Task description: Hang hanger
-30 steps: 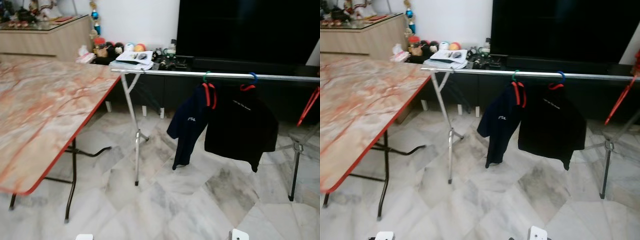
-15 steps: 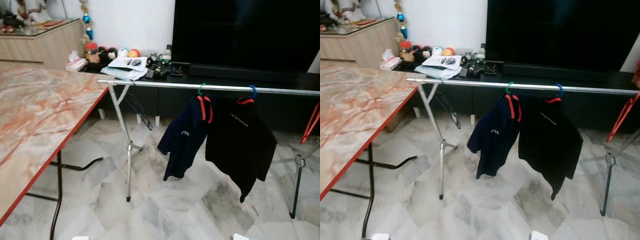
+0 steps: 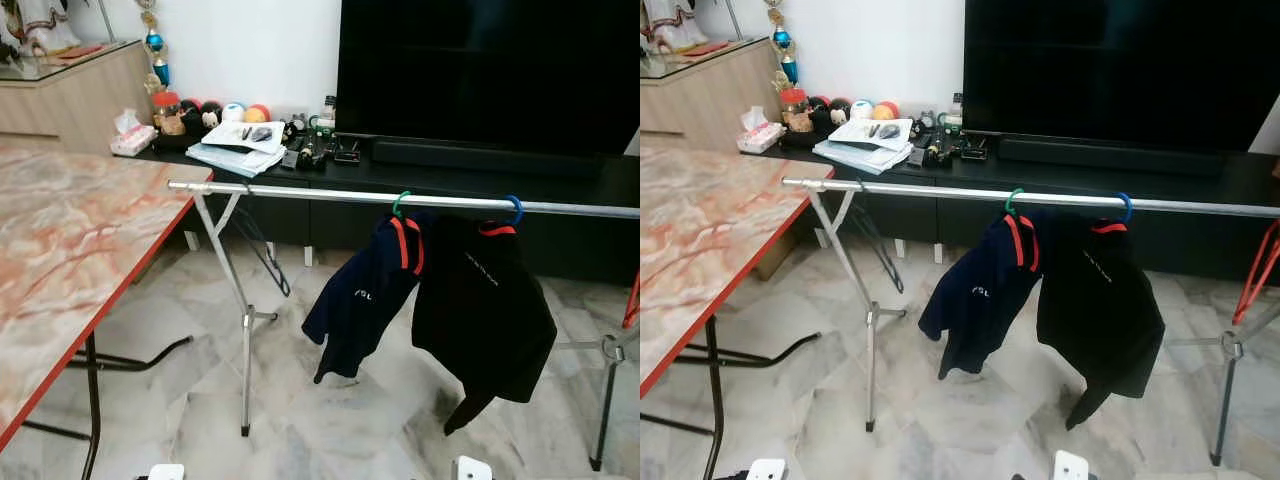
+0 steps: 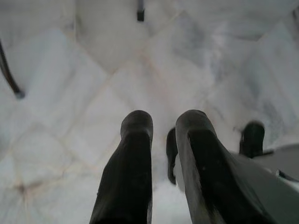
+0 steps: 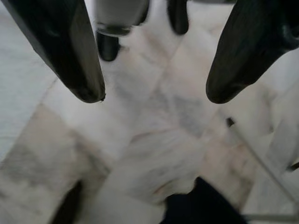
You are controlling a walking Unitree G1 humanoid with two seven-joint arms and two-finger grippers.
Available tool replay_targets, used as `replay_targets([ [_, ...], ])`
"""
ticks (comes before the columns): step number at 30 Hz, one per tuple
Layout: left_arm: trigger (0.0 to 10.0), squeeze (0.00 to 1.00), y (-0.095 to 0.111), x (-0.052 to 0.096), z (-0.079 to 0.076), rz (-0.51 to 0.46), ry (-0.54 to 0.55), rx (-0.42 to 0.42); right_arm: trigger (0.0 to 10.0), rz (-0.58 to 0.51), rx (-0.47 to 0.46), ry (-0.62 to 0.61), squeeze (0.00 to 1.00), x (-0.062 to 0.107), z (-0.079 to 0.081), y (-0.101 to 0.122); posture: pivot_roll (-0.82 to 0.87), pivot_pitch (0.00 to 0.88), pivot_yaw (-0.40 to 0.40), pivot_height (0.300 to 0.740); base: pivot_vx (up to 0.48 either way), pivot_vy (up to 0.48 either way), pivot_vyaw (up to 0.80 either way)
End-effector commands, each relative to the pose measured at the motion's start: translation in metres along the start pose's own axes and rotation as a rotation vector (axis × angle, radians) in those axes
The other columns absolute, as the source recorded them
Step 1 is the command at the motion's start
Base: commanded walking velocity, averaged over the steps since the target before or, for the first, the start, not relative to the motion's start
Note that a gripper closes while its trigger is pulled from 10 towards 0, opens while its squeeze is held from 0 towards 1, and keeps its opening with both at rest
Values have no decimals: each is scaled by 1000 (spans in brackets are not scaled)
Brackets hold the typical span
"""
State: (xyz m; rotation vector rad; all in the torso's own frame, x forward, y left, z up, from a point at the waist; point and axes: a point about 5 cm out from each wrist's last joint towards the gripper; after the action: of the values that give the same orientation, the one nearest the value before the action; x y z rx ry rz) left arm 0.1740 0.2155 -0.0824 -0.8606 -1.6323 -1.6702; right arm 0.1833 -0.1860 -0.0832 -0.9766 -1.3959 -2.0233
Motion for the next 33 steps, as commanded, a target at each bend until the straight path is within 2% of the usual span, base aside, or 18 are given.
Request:
replay_targets([
  [1, 10000, 0, -3, 0, 0, 10, 0, 9, 10000, 6, -6, -10, 0, 0, -1, -2, 145, 0, 12, 740, 345, 0, 0],
  [11, 10000, 0, -10, 3, 4, 33, 9, 16, 10000, -26, -12, 7, 0, -1, 0, 6, 143, 0, 12, 740, 342, 0, 0],
  [17, 10000, 0, -8, 2, 3, 37, 17, 8, 10000, -84, -15, 43, 0, -4, 11, 21, 136, 0, 14, 740, 208, 0, 0],
  [18, 10000, 0, -5, 1, 1, 32, 15, 9, 10000, -112, -13, 63, 0, -6, 18, 28, 136, 0, 14, 740, 0, 0, 0],
  [23, 10000, 0, 0, -2, -6, 24, 8, 12, 10000, -189, -17, 100, 0, -7, 30, 45, 136, 0, 14, 740, 0, 0, 0],
  [25, 10000, 0, 2, -3, -12, 21, 2, 11, 10000, -264, -18, 110, 0, -8, 36, 62, 128, 0, 15, 740, 0, 0, 0],
  [26, 10000, 0, 2, -3, -12, 21, 2, 11, 10000, -264, -18, 110, 0, -8, 36, 62, 128, 0, 15, 740, 0, 0, 0],
  [28, 10000, 0, 2, -4, -14, 21, -1, 11, 10000, -347, -21, 104, 0, -6, 38, 77, 128, 0, 11, 740, 0, 0, 0],
  [30, 10000, 0, 2, -4, -16, 21, -2, 11, 10000, -380, -29, 101, 0, -5, 38, 82, 128, 0, 11, 740, 0, 0, 0],
  [33, 10000, 0, 3, -5, -21, 19, -7, 12, 10000, -510, -15, 89, 0, 1, 38, 97, 124, 0, 4, 740, 0, 0, 0],
])
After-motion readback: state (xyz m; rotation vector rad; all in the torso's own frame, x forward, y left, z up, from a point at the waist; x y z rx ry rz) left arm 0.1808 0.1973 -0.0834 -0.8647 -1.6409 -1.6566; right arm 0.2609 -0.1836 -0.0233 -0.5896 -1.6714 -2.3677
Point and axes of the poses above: a point about 5 cm out from each wrist's last joint towards the gripper, its own x axis pointing back from the gripper into the wrist, its own y axis along the axis of the wrist's last joint, z = x × y, and after that the axes turned 4 degrees about -x, right-handed
